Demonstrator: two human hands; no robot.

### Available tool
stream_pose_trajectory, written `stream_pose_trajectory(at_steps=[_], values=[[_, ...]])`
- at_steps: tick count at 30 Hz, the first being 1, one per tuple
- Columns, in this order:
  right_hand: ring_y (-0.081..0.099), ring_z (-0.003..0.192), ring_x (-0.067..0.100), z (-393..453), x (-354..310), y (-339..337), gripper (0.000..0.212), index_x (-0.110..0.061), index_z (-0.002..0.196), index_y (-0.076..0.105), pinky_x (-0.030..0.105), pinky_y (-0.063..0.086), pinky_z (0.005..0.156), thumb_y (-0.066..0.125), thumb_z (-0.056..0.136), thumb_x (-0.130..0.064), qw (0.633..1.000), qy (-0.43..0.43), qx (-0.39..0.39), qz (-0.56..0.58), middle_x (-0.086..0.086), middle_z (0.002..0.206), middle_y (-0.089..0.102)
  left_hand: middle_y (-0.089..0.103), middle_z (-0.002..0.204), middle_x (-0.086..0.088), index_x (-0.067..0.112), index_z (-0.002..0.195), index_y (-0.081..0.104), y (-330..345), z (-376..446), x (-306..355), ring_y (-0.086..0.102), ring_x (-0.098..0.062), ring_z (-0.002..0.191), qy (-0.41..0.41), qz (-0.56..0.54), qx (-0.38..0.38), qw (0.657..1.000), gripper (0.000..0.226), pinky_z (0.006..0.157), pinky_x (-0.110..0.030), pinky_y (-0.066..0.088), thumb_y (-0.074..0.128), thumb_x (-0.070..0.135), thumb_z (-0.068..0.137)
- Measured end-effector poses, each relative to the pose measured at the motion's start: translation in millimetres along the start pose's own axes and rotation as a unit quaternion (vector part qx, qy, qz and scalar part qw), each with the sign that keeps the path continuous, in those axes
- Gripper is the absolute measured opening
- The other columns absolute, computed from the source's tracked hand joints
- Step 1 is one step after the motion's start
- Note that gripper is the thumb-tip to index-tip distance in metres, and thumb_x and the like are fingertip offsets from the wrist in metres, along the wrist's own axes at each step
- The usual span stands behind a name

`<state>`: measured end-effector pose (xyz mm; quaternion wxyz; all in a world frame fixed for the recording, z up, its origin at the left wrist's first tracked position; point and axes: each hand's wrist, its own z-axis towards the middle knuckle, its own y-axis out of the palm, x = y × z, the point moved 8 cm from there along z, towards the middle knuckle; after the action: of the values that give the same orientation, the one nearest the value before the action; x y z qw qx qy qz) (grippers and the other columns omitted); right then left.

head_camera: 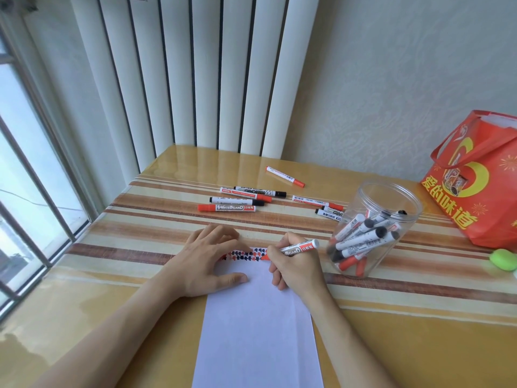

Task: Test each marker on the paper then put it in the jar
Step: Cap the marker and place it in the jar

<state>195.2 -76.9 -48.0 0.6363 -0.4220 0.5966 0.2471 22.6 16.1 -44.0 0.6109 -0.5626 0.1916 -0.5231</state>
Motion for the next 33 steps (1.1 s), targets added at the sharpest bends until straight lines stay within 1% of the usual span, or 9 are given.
stream_pose_trajectory(at_steps=[5,10,16,21,25,28,30,33], values=[[0.052,0.039,0.026,-1.0,-1.5,-2.0,0.020,-0.009,0.077,0.049,0.026,0.039,0.038,0.065,0.089,-0.005,1.000,0.003,0.008,0.000,0.015,0.056,0.060,0.039,0.133,0.024,0.058,0.131,0.049,0.7,0.2,-0.7,0.033,0.001,0.131,-0.002,0.001,-0.001,1.000,0.051,0.110,-0.037,0.031,0.051,0.081,0.086],[0.053,0.040,0.027,-2.4,-1.8,0.2,0.020,-0.009,0.078,0.050,0.027,0.039,0.039,0.065,0.090,-0.007,1.000,-0.003,-0.004,-0.012,0.014,0.056,0.061,0.038,0.133,0.024,0.058,0.131,0.049,1.2,0.1,-1.2,0.034,0.000,0.130,-0.002,0.004,-0.003,1.000,0.048,0.110,-0.036,0.031,0.051,0.079,0.087],[0.053,0.039,0.027,-1.9,-2.2,-3.3,0.021,-0.011,0.076,0.049,0.026,0.039,0.039,0.065,0.090,-0.007,1.000,-0.005,0.013,-0.009,0.014,0.056,0.060,0.039,0.133,0.023,0.059,0.130,0.049,1.4,-0.2,-2.3,0.034,0.000,0.131,-0.003,0.003,-0.004,1.000,0.045,0.110,-0.038,0.031,0.053,0.075,0.088],[0.055,0.041,0.028,-1.3,-1.7,-1.9,0.021,-0.009,0.077,0.050,0.027,0.040,0.039,0.065,0.091,-0.007,1.000,-0.010,0.005,-0.012,0.014,0.057,0.062,0.039,0.133,0.024,0.058,0.130,0.049,1.5,-0.2,-1.0,0.034,0.001,0.130,-0.002,0.003,-0.009,1.000,0.043,0.110,-0.037,0.031,0.052,0.073,0.090],[0.054,0.040,0.027,-0.5,-0.1,-2.0,0.021,-0.011,0.076,0.050,0.027,0.040,0.039,0.064,0.090,-0.006,1.000,-0.007,0.005,-0.010,0.014,0.056,0.061,0.039,0.132,0.024,0.055,0.130,0.052,0.8,-0.4,-1.8,0.033,0.001,0.130,-0.007,-0.009,-0.013,1.000,0.038,0.107,-0.034,0.030,0.050,0.064,0.093],[0.055,0.040,0.028,0.5,0.9,-2.8,0.022,-0.011,0.075,0.049,0.026,0.039,0.040,0.064,0.091,-0.007,1.000,-0.011,0.009,0.000,0.013,0.056,0.061,0.046,0.130,0.020,0.047,0.127,0.057,-5.4,0.3,-4.5,0.039,-0.004,0.128,-0.028,-0.048,0.017,0.998,0.040,0.103,-0.034,0.032,0.045,0.044,0.089],[0.054,0.040,0.027,0.4,1.0,-2.6,0.021,-0.009,0.076,0.050,0.026,0.040,0.040,0.065,0.091,-0.007,1.000,-0.011,0.005,-0.004,0.013,0.056,0.061,0.051,0.122,0.017,0.038,0.119,0.061,-11.7,-0.4,-9.4,0.044,-0.009,0.119,-0.051,-0.065,0.062,0.995,0.045,0.099,-0.037,0.037,0.040,0.035,0.080],[0.054,0.040,0.026,-0.4,0.0,-2.3,0.019,-0.007,0.077,0.051,0.025,0.038,0.038,0.065,0.090,-0.009,1.000,-0.009,-0.003,-0.020,0.014,0.056,0.062,0.051,0.107,0.014,0.031,0.104,0.058,-15.6,-2.9,-15.1,0.044,-0.012,0.105,-0.079,-0.038,0.095,0.992,0.037,0.093,-0.041,0.041,0.040,0.031,0.071]])
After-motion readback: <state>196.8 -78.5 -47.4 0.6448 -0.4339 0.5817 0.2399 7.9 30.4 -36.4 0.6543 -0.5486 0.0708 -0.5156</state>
